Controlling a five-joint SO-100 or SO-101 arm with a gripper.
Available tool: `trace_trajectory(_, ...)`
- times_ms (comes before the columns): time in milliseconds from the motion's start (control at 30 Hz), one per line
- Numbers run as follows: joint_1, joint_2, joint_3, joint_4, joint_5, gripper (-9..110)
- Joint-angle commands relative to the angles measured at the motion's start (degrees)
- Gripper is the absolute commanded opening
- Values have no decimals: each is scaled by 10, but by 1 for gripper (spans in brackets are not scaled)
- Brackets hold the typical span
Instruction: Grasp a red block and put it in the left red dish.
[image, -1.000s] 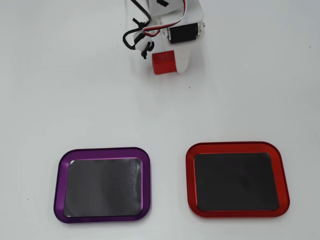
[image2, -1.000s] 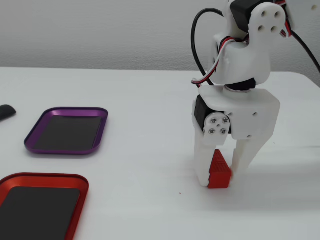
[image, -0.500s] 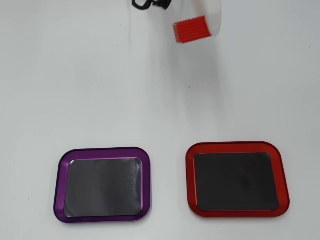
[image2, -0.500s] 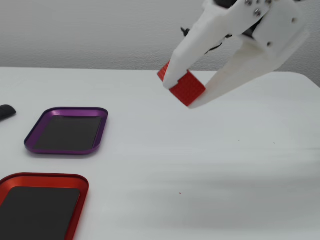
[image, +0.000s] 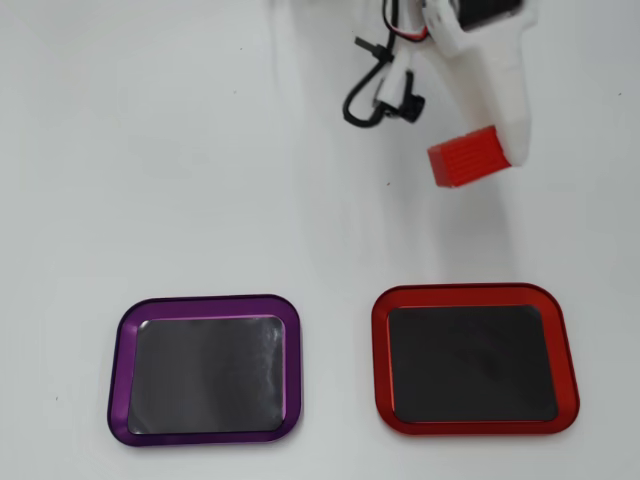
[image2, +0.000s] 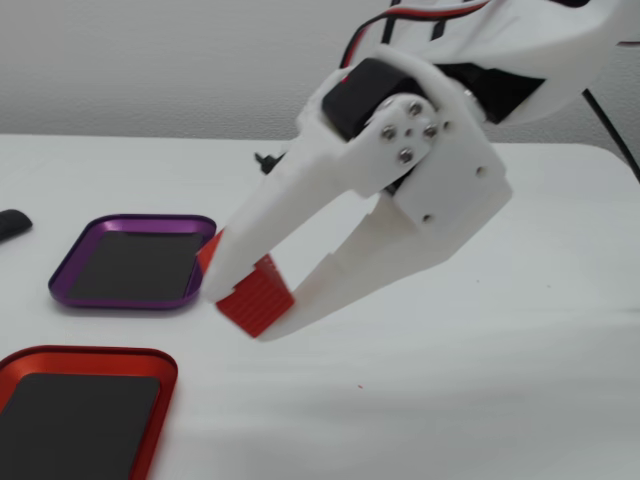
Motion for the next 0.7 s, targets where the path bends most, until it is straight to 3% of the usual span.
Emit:
trace_trajectory(0,2,-89,-110,-10,4,0)
trace_trajectory(333,3,-331,-382,54,6,0)
trace_trajectory(667,3,-399,-439,69,1,0)
